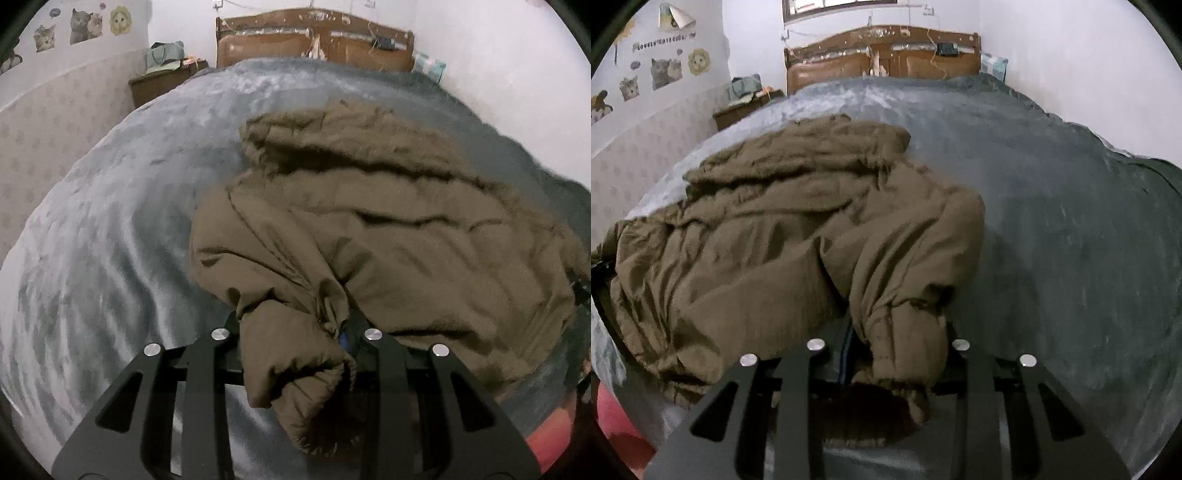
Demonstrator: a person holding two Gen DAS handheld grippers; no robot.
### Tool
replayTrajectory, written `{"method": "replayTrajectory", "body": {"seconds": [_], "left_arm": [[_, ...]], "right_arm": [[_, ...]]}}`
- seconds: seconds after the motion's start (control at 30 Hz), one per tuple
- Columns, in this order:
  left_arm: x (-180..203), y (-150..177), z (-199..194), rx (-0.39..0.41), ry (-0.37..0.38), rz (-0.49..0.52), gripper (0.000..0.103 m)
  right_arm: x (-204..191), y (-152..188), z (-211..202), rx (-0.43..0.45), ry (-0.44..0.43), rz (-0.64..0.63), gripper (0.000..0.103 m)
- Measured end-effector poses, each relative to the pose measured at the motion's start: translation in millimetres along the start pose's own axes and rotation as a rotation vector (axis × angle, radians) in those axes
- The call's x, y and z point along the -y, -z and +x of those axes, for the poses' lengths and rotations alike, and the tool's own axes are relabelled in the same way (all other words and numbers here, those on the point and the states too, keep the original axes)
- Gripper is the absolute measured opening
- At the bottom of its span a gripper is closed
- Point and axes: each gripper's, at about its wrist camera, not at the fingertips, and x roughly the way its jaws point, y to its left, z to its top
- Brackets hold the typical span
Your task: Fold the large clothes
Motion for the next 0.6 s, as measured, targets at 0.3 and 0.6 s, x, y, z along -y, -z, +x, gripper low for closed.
{"method": "replayTrajectory", "body": {"seconds": [0.3, 0.6], "left_arm": [[7, -38, -12, 0.071, 0.010, 0.022, 0.032], [0, -75, -10, 0.083, 0.039, -0.006, 0.032]], "right_arm": [[-6, -43, -8, 0.083, -0.038, -0.019, 0.030], [0, -90, -8, 0.130, -0.099, 0.004, 0.030]]}}
